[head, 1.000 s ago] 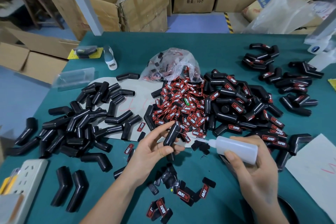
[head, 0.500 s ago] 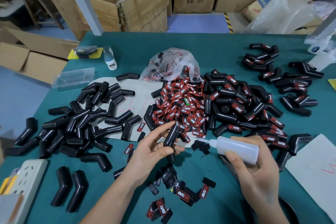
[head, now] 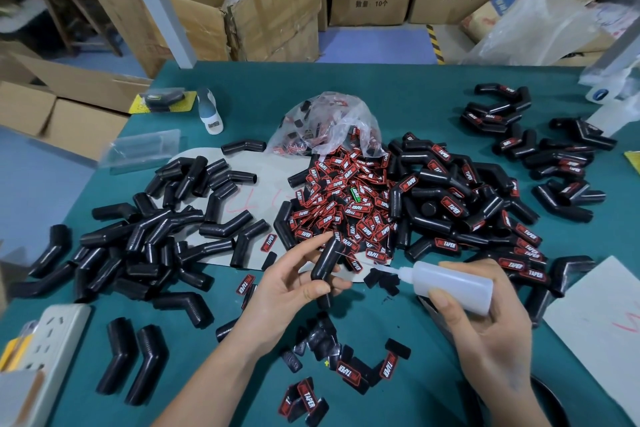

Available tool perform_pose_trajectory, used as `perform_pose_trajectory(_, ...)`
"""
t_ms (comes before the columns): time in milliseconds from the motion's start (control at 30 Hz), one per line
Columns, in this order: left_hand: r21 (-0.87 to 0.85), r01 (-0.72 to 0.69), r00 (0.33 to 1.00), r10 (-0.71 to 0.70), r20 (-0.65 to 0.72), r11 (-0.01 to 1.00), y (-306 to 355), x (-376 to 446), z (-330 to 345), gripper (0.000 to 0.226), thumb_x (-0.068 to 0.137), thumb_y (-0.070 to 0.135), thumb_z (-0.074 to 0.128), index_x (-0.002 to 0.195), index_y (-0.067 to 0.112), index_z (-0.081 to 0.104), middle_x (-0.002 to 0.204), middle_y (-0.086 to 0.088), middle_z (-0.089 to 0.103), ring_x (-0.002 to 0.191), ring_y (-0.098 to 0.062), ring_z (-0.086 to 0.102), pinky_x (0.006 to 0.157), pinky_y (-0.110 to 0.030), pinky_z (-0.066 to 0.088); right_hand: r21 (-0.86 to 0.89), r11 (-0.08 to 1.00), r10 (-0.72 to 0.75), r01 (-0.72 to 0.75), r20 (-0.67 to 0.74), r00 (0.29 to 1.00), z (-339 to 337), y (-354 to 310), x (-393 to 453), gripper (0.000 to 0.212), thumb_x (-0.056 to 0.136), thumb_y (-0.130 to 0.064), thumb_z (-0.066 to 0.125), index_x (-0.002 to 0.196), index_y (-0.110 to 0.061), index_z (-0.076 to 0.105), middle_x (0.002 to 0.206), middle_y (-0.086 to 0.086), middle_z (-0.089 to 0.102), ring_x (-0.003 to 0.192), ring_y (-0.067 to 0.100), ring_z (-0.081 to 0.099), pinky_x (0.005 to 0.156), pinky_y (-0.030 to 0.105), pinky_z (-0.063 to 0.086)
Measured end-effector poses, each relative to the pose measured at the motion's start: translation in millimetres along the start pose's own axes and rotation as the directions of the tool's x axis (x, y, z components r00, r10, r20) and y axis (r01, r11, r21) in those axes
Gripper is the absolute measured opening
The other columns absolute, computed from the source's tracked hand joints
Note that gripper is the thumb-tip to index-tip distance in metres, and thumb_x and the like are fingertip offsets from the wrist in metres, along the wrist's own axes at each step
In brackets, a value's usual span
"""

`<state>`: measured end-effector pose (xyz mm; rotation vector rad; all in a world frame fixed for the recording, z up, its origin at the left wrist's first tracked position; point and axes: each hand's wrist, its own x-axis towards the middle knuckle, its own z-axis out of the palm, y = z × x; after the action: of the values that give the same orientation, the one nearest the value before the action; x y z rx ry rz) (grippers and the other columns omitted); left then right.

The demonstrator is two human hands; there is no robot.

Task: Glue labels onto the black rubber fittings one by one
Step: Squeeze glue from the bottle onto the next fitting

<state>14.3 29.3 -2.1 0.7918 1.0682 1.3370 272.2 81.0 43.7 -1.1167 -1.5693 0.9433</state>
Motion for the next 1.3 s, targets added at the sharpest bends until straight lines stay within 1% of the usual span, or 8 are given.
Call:
perform_pose_trajectory(100,-0.001,-0.005,1.000,0.005,0.002,1.000,-0.7,0.5,0.6,0.070,0.085,0.035,0.088,0.148,0.031,0.059,0.122,-0.013,0.070,0.110,-0.042,0.073,0.099,-0.042,0.058,0.001,1.000,-0.007,0.007,-0.006,1.000,0.3,0.8,0.4,0.023,0.083,-0.046,0.071,0.106,-0.048,0.067,0.100,-0.015,0.064,0.090,0.013,0.066,0.072,0.021,0.052)
perform_pose_trajectory(233,0.005,-0.010,1.000,0.010,-0.008,1.000,-1.6,1.1,0.2,0.070,0.083,0.036,0.089,0.147,0.031,0.060,0.123,-0.021,0.063,0.109,-0.043,0.073,0.098,-0.040,0.058,-0.003,1.000,-0.004,0.004,0.010,1.000,0.3,2.3,0.3,0.023,0.082,-0.046,0.072,0.105,-0.048,0.068,0.100,-0.014,0.065,0.089,0.012,0.066,0.073,0.020,0.052)
perform_pose_trajectory(367,0.004,-0.008,1.000,0.008,-0.006,1.000,-1.9,0.8,-0.4,0.070,0.084,0.035,0.089,0.147,0.030,0.060,0.123,-0.016,0.067,0.109,-0.042,0.074,0.098,-0.039,0.058,0.003,1.000,-0.010,0.010,-0.003,1.000,0.0,0.6,0.7,0.023,0.083,-0.045,0.071,0.106,-0.048,0.067,0.100,-0.015,0.065,0.089,0.010,0.066,0.072,0.016,0.051)
perform_pose_trajectory(433,0.001,-0.007,1.000,0.007,-0.005,1.000,-2.0,0.8,0.1,0.070,0.084,0.034,0.089,0.147,0.030,0.060,0.122,-0.013,0.068,0.109,-0.042,0.074,0.098,-0.039,0.058,-0.003,1.000,-0.005,0.005,-0.007,1.000,-0.1,0.5,0.6,0.023,0.083,-0.046,0.071,0.105,-0.049,0.067,0.100,-0.016,0.065,0.090,0.011,0.066,0.071,0.021,0.053)
perform_pose_trajectory(533,-0.006,-0.010,1.000,0.010,-0.006,1.000,-2.1,0.9,1.0,0.069,0.084,0.033,0.089,0.146,0.030,0.060,0.123,-0.009,0.068,0.108,-0.042,0.074,0.098,-0.040,0.058,-0.010,1.000,0.007,-0.007,0.000,1.000,-0.1,1.3,-0.3,0.023,0.082,-0.046,0.072,0.104,-0.049,0.068,0.100,-0.016,0.065,0.090,0.014,0.067,0.070,0.036,0.056)
perform_pose_trajectory(733,0.004,0.002,1.000,-0.002,-0.005,1.000,-1.3,0.4,0.7,0.070,0.083,0.034,0.090,0.147,0.031,0.060,0.124,-0.009,0.070,0.110,-0.041,0.074,0.100,-0.040,0.057,-0.020,1.000,0.007,-0.007,-0.012,1.000,-2.4,0.8,-1.5,0.023,0.081,-0.048,0.071,0.104,-0.051,0.067,0.101,-0.012,0.066,0.091,0.017,0.068,0.073,0.039,0.055)
perform_pose_trajectory(900,0.009,0.003,1.000,-0.003,-0.002,1.000,-0.8,-0.1,0.3,0.070,0.084,0.034,0.089,0.148,0.031,0.059,0.124,-0.008,0.071,0.110,-0.041,0.074,0.100,-0.039,0.057,-0.009,1.000,0.008,-0.008,0.009,1.000,-1.5,-0.6,-1.4,0.023,0.081,-0.047,0.072,0.104,-0.048,0.068,0.099,-0.012,0.065,0.089,0.015,0.067,0.069,0.030,0.056)
perform_pose_trajectory(1300,0.026,0.006,1.000,-0.006,0.005,1.000,-0.7,-1.4,-0.2,0.070,0.085,0.034,0.089,0.148,0.033,0.058,0.126,-0.007,0.072,0.111,-0.039,0.074,0.100,-0.038,0.057,-0.002,1.000,0.016,-0.016,0.006,1.000,-2.3,2.5,-1.9,0.024,0.082,-0.048,0.072,0.105,-0.045,0.068,0.100,-0.011,0.066,0.089,0.016,0.067,0.069,0.032,0.055)
